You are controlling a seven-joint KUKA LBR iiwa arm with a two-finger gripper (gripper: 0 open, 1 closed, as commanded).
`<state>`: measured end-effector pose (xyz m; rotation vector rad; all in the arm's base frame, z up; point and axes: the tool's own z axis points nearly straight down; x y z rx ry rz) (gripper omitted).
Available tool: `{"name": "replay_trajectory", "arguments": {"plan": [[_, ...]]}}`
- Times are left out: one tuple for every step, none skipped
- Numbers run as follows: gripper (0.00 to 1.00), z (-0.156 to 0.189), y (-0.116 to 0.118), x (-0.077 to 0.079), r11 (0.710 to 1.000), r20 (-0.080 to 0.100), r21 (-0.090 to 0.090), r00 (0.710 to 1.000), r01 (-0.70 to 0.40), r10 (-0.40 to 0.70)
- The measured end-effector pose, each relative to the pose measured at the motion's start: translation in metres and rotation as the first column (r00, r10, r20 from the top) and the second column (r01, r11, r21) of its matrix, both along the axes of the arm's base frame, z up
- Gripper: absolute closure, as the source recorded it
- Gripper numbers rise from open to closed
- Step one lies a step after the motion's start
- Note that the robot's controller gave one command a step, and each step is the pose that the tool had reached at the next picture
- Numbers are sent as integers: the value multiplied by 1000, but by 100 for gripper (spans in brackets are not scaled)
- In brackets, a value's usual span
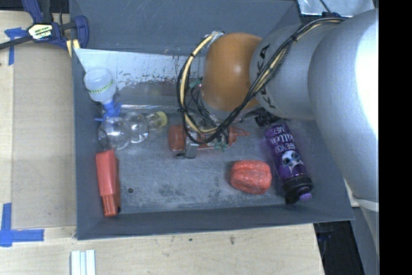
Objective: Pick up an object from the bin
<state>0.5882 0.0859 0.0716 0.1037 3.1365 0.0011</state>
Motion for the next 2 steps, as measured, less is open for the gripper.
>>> {"name": "replay_trajectory", "arguments": {"plan": [[100, 0, 0, 0, 1000, 0, 0, 1000, 0, 0], [100, 132, -18, -13, 1000, -1, 0, 1000, 11, -11]]}}
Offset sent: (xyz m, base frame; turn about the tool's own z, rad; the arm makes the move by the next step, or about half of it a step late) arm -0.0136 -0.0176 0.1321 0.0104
